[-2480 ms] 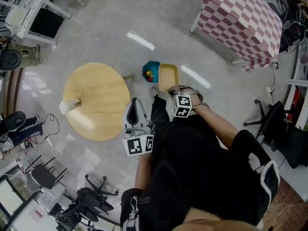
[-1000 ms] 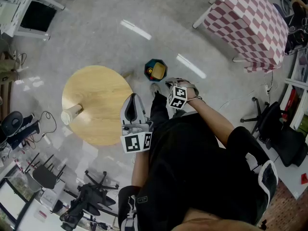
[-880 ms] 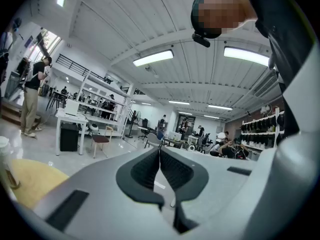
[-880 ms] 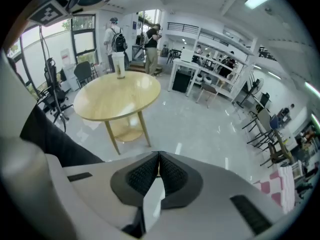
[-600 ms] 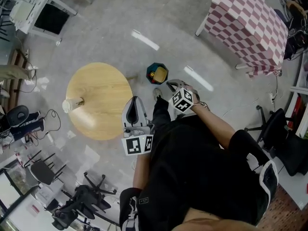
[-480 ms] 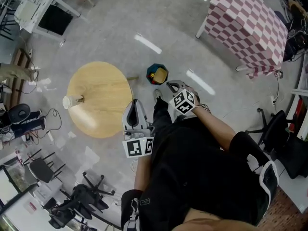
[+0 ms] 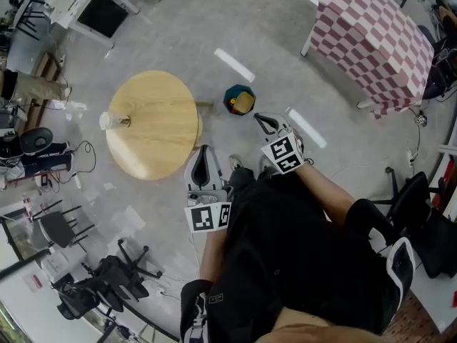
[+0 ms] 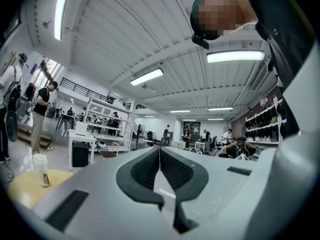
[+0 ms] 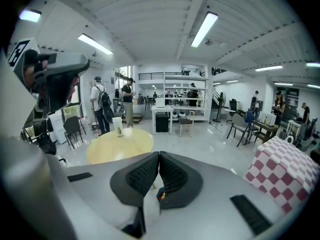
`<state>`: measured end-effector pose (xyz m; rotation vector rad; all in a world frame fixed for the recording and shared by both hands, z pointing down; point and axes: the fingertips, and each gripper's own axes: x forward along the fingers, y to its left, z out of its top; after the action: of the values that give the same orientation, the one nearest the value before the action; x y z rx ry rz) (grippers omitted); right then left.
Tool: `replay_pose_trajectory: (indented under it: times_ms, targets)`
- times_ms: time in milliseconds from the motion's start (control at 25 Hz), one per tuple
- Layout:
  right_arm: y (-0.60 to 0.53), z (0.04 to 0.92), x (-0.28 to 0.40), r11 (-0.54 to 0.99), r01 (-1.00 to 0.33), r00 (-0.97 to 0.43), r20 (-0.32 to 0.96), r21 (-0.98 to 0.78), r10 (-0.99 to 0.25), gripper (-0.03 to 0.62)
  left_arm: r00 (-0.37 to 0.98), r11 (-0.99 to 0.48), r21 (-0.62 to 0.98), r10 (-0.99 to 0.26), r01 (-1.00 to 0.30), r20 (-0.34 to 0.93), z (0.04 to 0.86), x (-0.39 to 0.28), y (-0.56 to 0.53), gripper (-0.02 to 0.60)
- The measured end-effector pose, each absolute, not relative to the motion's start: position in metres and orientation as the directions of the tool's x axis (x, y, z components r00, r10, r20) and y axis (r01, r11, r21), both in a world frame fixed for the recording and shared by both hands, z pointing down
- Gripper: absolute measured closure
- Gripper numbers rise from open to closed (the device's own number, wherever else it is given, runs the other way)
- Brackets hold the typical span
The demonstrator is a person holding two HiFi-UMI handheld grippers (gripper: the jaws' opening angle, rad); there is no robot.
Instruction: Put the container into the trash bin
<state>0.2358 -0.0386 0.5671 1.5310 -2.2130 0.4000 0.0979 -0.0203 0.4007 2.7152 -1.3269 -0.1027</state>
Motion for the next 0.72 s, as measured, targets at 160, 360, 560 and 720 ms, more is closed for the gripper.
replay_pose_trajectory:
  times_ms: [160, 360, 560, 720]
  targets:
    - [-0.022, 0.530, 0.227, 0.334, -0.942, -0.308, 0.416, -0.011, -0.855, 0.566, 0.634, -0.629, 0.136, -0.773, -0.765, -0.009, 0.397, 0.095, -0.006, 0.569]
    - [-0.009, 0.501, 0.212, 0.311, -0.950, -0.295, 0.358, -0.014, -0.886, 0.566, 0.646, -0.640, 0.154, -0.763, -0.753, -0.012, 0.401, 0.081, 0.000, 0.569]
    - [-0.002, 0.487, 0.190, 0.291, -0.957, -0.279, 0.334, -0.014, -0.900, 0.566, 0.657, -0.650, 0.164, -0.754, -0.742, -0.017, 0.402, 0.060, -0.001, 0.569]
    - [0.000, 0.484, 0.174, 0.290, -0.957, -0.279, 0.324, -0.014, -0.904, 0.566, 0.675, -0.667, 0.173, -0.738, -0.725, -0.016, 0.406, 0.051, -0.003, 0.569]
